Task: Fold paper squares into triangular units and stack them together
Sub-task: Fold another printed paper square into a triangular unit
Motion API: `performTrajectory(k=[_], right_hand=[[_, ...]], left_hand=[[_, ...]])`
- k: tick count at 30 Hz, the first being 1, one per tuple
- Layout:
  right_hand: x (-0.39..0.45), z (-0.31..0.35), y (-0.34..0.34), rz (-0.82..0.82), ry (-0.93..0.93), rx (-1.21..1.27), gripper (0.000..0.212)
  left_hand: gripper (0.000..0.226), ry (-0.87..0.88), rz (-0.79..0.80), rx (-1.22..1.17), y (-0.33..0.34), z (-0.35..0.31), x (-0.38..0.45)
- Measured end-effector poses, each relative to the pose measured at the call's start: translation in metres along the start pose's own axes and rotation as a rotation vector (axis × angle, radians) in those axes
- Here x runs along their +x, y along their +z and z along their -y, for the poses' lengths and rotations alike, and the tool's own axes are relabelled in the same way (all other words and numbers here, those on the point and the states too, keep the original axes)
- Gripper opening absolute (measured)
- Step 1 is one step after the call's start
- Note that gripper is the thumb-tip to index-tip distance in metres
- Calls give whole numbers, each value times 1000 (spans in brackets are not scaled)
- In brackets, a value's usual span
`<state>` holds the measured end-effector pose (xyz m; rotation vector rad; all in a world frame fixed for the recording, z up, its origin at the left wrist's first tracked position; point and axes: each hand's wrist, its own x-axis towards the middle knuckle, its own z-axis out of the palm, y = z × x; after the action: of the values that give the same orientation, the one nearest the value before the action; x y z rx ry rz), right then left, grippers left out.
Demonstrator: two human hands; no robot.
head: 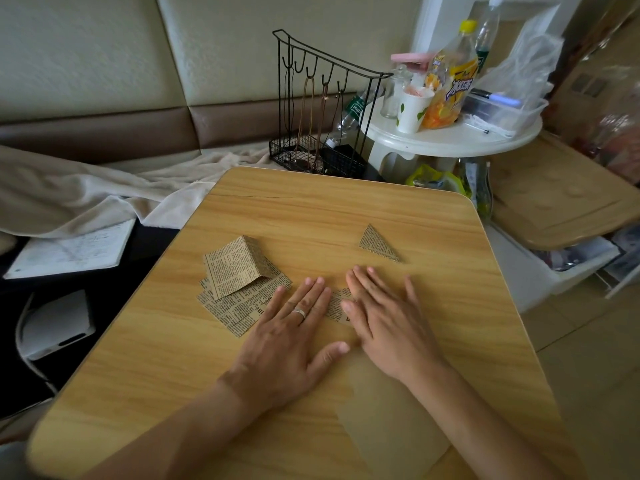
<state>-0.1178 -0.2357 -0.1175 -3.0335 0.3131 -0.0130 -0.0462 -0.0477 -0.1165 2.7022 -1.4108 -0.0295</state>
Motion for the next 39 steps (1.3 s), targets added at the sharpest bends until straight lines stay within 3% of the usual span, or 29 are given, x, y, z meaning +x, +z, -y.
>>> performTrajectory(k=[19, 25, 28, 36, 39], right_hand=[[2, -3, 3, -52, 4, 211, 79], [-2, -1, -10, -270, -179, 195, 53], [-4, 0, -3, -302, -197, 174, 47], [20, -16, 2, -154, -23, 123, 79], [28, -17, 6, -129, 8, 124, 77]], left_hand=[[103, -87, -8, 72, -13, 0, -11], [98, -52, -7, 78, -12, 1, 14], [94, -49, -10, 56, -10, 2, 20], [74, 74, -39, -15, -13, -20, 8], [77, 126, -45, -57, -14, -27, 2]])
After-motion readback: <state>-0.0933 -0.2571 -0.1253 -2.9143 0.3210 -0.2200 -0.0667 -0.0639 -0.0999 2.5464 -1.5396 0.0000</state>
